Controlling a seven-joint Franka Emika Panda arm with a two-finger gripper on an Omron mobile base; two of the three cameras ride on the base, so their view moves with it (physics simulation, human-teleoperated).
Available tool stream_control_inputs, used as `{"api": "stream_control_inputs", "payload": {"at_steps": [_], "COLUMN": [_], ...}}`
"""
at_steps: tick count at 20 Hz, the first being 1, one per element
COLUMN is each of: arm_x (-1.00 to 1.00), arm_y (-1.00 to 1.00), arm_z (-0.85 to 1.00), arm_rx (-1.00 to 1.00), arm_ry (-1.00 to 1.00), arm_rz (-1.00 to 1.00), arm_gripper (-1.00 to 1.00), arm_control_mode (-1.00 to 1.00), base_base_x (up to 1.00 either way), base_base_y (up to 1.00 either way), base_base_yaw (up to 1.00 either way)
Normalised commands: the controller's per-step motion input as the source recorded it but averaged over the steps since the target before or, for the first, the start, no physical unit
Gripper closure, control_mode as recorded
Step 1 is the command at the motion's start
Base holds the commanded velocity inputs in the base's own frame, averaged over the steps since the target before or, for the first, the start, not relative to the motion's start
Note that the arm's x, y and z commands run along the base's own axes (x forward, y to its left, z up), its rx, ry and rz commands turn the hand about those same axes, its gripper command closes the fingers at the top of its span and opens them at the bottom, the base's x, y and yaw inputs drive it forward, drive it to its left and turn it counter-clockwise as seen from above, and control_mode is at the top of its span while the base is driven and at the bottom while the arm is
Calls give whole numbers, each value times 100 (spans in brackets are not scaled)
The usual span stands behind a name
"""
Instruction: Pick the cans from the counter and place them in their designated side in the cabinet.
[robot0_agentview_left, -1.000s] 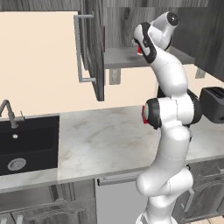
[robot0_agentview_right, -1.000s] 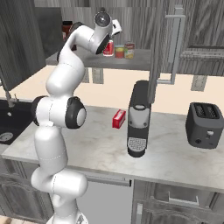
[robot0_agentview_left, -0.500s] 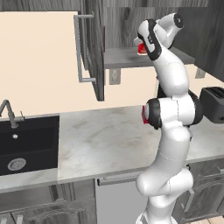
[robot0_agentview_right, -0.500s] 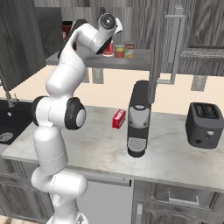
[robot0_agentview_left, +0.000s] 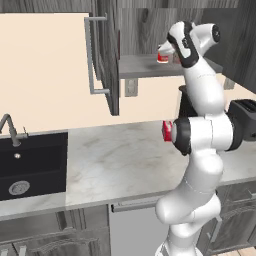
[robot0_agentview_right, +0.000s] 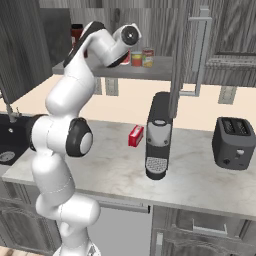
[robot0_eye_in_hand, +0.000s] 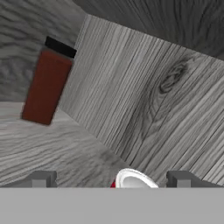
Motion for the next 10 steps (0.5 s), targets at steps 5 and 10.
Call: {"api": "stream_control_inputs", "payload": {"at_steps": [5, 10], "arm_x": [-60, -63], "arm_y": [11, 31], "arm_z": [0, 0], "arm_rx": [-4, -5], "arm_ry": [-10, -9], "arm_rz": [8, 7], "arm_gripper": [-100, -100], "arm_control_mode": [-100, -100], "base_base_x": [0, 0], "base_base_y": [0, 0], "base_base_yaw": [0, 0]}}
